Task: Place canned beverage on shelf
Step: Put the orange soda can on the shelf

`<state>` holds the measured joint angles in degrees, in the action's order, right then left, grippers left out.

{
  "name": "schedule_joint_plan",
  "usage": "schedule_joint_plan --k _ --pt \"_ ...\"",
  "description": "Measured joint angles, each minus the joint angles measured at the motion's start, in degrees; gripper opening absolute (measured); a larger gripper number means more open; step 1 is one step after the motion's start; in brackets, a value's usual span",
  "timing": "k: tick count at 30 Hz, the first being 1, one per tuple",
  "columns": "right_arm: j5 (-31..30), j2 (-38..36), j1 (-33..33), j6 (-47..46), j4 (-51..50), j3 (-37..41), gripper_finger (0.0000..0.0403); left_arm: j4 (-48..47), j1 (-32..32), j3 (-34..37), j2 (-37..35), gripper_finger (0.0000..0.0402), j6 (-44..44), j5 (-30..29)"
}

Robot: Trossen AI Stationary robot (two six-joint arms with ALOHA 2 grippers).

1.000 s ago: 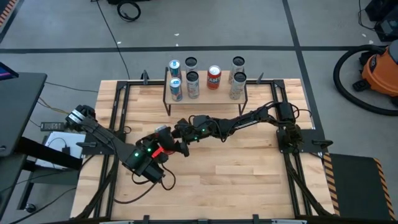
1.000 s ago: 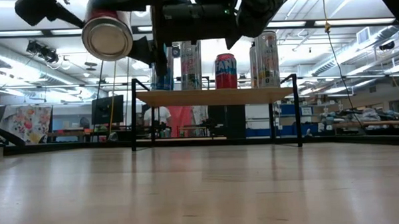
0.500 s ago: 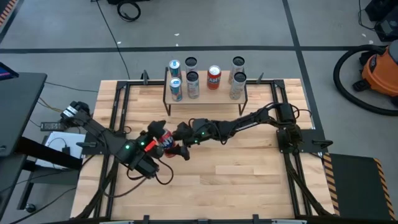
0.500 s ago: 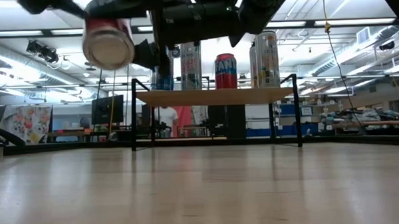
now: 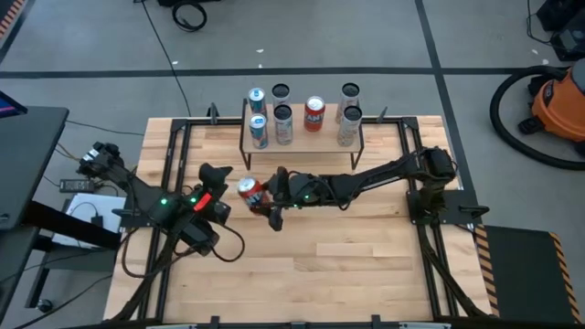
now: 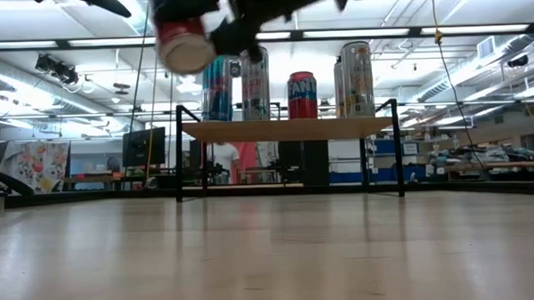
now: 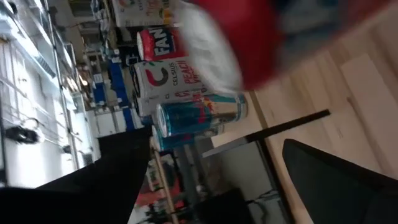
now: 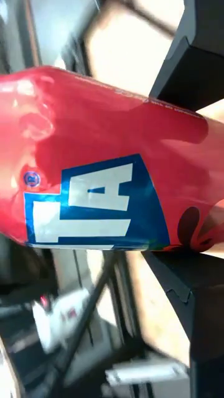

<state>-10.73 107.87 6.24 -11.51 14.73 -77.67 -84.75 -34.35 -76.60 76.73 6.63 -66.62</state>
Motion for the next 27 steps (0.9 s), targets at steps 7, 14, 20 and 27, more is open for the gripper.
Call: schedule_joint_plan --k 7,14,20,27 --pt "-14.1 -7.9 2.2 4.2 -6.2 1.0 0.0314 0.1 0.0 0.0 -2.8 0.0378 -7.9 0.2" --pt "-28.3 -15.8 4.7 7.3 -13.5 1.0 0.0314 0.0 0.0 0.0 -4.2 0.0378 -17.4 1.7" --pt "-35.8 -22.0 5.4 8.7 -19.2 1.0 0.0314 -0.3 0.0 0.0 -4.2 0.0378 -23.4 4.5" --pt "-37.0 -28.0 4.5 10.8 -22.0 1.0 0.0314 -0.4 0.0 0.0 -4.2 0.0378 -25.5 6.1"
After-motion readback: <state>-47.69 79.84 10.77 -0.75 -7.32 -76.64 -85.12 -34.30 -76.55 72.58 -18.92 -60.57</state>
